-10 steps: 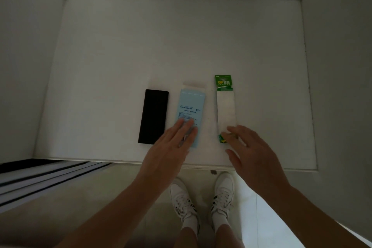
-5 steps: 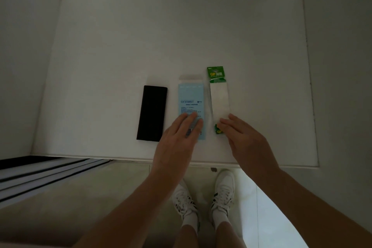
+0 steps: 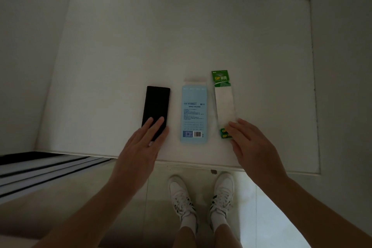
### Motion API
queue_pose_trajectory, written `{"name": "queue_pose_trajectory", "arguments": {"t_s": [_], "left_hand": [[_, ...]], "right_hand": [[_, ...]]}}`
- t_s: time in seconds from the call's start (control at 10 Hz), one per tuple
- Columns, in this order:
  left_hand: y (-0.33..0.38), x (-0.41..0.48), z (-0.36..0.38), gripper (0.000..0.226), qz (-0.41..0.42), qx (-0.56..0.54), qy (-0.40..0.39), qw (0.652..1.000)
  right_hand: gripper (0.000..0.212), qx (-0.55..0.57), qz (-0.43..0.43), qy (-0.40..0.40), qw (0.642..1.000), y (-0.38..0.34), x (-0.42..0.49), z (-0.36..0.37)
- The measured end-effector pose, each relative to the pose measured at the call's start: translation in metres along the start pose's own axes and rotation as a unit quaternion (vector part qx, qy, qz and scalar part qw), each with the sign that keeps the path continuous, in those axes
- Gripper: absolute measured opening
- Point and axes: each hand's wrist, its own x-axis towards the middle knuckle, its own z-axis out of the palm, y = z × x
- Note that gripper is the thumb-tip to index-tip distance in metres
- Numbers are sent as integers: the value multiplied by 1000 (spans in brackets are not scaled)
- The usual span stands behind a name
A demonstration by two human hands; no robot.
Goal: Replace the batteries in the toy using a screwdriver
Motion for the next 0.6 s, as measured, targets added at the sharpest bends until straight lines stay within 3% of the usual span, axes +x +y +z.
{"name": "queue_pose_trajectory", "arguments": {"t_s": [0.1, 0.4, 0.6], "left_hand": [[6, 7, 3, 77, -19, 1, 17, 1000], [22, 12, 1, 57, -54, -16, 6, 998], [31, 13, -13, 72, -82, -22, 3, 996]], "right_hand": [[42, -7, -1, 2, 1000, 1, 0, 2], [40, -8, 2, 4, 1000, 2, 4, -2], [34, 5, -28, -2, 1000, 4, 10, -14]]}}
